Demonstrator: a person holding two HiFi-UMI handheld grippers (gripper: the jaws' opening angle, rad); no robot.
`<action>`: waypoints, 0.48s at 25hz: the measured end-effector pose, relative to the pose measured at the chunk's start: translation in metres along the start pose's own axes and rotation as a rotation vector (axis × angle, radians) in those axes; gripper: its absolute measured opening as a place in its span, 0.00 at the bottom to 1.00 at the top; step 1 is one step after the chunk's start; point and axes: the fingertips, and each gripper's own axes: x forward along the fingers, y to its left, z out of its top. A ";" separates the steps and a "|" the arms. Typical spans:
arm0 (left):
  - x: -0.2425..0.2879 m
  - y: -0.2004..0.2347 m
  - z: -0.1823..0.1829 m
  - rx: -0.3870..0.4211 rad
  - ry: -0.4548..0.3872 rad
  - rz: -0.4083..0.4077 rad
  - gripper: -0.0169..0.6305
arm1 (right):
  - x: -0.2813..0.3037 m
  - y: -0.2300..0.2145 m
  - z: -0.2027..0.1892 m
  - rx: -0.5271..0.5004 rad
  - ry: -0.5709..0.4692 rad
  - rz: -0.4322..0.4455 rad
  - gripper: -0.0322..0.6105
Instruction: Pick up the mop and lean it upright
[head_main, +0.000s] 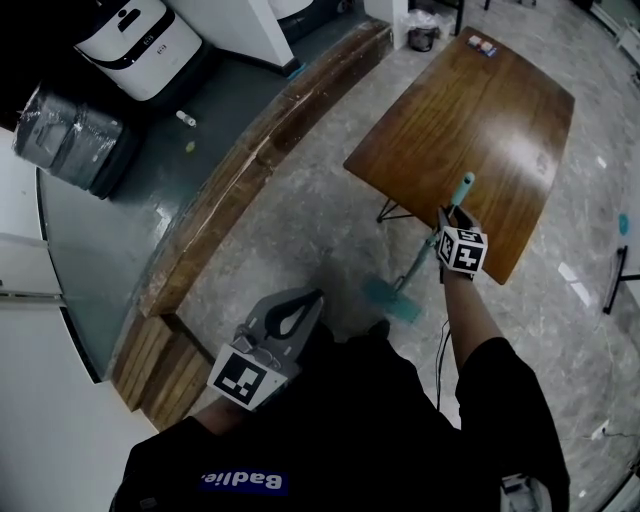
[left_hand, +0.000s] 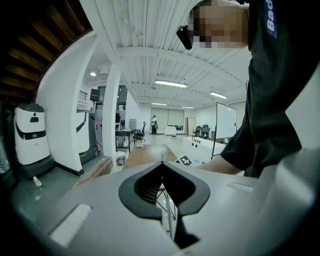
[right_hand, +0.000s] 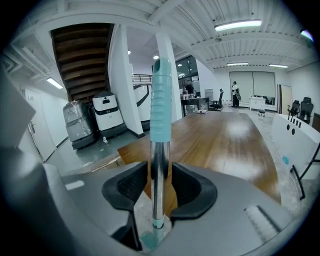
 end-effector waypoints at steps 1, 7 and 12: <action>0.000 0.000 0.000 0.001 0.003 -0.004 0.05 | 0.001 -0.001 0.000 0.000 0.001 0.000 0.29; 0.000 0.001 0.002 0.014 0.016 -0.016 0.05 | 0.000 -0.002 0.000 0.010 -0.008 0.003 0.22; -0.005 0.007 0.005 0.023 0.006 -0.025 0.05 | -0.013 0.006 -0.004 0.020 -0.013 0.010 0.22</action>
